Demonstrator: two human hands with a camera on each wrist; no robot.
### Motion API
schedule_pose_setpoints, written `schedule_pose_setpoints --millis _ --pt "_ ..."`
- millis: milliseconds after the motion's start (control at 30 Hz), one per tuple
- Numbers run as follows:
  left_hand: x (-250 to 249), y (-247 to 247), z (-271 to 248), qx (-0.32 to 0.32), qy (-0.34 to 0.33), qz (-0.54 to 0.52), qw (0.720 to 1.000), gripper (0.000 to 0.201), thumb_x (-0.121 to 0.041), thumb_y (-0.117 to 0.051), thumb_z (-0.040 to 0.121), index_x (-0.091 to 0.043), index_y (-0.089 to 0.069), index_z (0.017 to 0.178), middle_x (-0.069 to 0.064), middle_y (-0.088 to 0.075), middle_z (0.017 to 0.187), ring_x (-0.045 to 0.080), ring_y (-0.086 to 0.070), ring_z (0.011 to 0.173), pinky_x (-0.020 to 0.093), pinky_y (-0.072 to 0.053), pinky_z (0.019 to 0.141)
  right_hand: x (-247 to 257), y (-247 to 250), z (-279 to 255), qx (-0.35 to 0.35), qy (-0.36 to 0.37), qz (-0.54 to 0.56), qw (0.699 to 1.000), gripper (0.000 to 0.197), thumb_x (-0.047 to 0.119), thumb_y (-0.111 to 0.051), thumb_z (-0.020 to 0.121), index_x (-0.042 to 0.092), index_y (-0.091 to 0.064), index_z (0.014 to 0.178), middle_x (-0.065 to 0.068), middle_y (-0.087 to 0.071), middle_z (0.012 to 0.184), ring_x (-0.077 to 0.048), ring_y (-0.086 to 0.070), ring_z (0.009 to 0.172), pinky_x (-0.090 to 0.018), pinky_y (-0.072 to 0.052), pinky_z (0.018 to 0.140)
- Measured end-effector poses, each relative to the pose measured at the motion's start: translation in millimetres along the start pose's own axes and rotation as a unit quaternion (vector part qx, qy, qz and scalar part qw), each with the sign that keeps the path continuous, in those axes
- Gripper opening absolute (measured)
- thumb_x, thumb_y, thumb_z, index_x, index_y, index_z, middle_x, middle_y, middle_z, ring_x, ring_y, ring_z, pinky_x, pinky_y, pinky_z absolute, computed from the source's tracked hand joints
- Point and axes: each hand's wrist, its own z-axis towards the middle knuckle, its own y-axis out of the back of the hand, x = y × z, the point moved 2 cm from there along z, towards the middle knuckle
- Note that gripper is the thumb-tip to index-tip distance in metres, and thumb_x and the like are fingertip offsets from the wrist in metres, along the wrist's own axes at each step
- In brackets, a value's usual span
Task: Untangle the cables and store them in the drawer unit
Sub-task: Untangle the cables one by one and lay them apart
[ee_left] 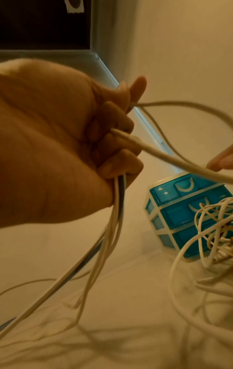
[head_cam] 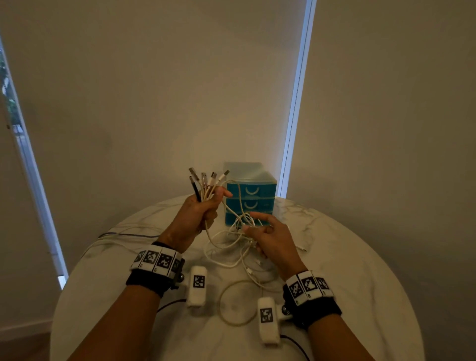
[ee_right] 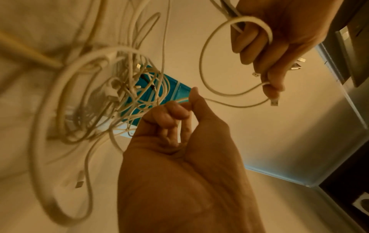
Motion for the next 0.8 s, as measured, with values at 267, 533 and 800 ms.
schedule_pose_setpoints --millis 267,533,800 --pt "-0.9 -5.2 -4.0 0.087 0.045 0.042 0.994 0.056 -0.071 -0.074 0.084 -0.020 -0.081 0.106 -0.003 -0.025 0.061 0.011 -0.021 0.051 0.032 -0.014 0.050 -6.1 4.9 0.6 -0.100 0.041 -0.008 0.994 0.014 0.036 -0.075 0.099 0.023 -0.081 0.101 -0.003 -0.079 0.080 -0.014 -0.067 0.056 -0.030 -0.053 0.052" --pt "-10.5 -25.7 -15.6 0.061 0.054 0.203 0.976 0.037 -0.037 -0.078 0.093 -0.015 -0.076 0.123 0.002 -0.061 0.056 0.002 -0.053 0.044 0.029 -0.043 0.049 28.7 12.5 1.8 -0.051 0.085 0.205 0.974 0.031 0.018 -0.045 0.113 0.004 -0.072 0.119 -0.004 -0.061 0.081 -0.009 -0.044 0.055 -0.021 -0.030 0.044" --pt "8.6 -30.5 -10.7 0.000 0.124 0.238 0.963 0.026 -0.028 -0.080 0.095 -0.012 -0.080 0.114 -0.015 -0.068 0.053 -0.014 -0.058 0.046 0.029 -0.057 0.079 32.7 11.4 1.0 0.004 0.014 0.311 0.950 0.028 0.022 -0.042 0.113 0.007 -0.067 0.111 0.000 -0.057 0.077 -0.011 -0.041 0.056 -0.023 -0.030 0.046"
